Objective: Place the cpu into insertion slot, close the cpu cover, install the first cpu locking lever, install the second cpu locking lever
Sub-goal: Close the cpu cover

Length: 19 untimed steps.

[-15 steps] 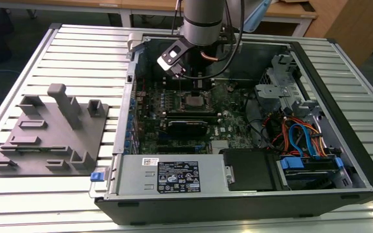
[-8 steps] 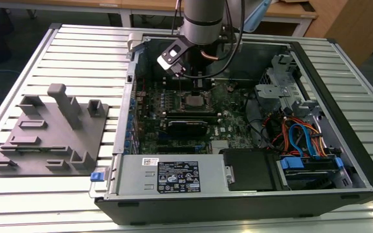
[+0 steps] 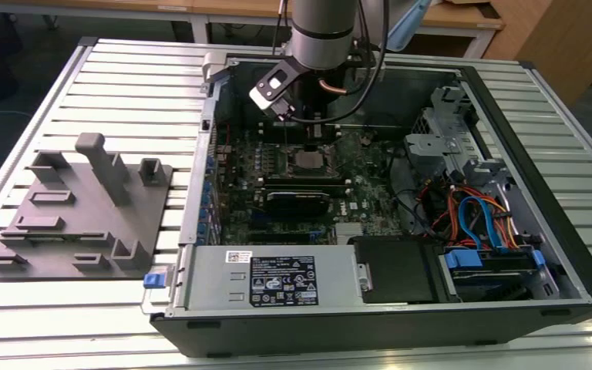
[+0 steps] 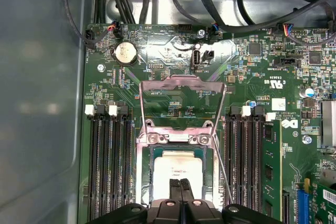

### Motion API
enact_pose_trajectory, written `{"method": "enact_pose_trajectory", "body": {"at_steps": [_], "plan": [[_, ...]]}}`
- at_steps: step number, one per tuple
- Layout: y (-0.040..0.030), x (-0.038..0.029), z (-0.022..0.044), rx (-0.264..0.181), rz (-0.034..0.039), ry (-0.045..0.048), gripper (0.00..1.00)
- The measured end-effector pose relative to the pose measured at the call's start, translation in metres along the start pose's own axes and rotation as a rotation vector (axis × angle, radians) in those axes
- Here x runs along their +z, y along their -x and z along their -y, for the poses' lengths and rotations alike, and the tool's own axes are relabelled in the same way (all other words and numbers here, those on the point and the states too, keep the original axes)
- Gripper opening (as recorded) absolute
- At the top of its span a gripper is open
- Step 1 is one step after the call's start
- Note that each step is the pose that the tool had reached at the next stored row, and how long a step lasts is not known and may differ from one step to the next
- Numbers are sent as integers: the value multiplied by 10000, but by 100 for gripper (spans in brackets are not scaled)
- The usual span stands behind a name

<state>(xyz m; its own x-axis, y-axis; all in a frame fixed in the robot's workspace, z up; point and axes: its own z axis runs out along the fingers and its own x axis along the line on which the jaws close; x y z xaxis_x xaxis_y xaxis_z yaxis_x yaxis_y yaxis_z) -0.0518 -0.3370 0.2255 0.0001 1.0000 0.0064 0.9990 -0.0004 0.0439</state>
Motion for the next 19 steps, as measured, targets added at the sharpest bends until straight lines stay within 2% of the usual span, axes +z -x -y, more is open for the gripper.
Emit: {"method": "enact_pose_trajectory", "body": {"at_steps": [9,19], "plan": [[0,-18,-1,0,3,-2,10],[0,-67,-3,0,2,-2,10]]}}
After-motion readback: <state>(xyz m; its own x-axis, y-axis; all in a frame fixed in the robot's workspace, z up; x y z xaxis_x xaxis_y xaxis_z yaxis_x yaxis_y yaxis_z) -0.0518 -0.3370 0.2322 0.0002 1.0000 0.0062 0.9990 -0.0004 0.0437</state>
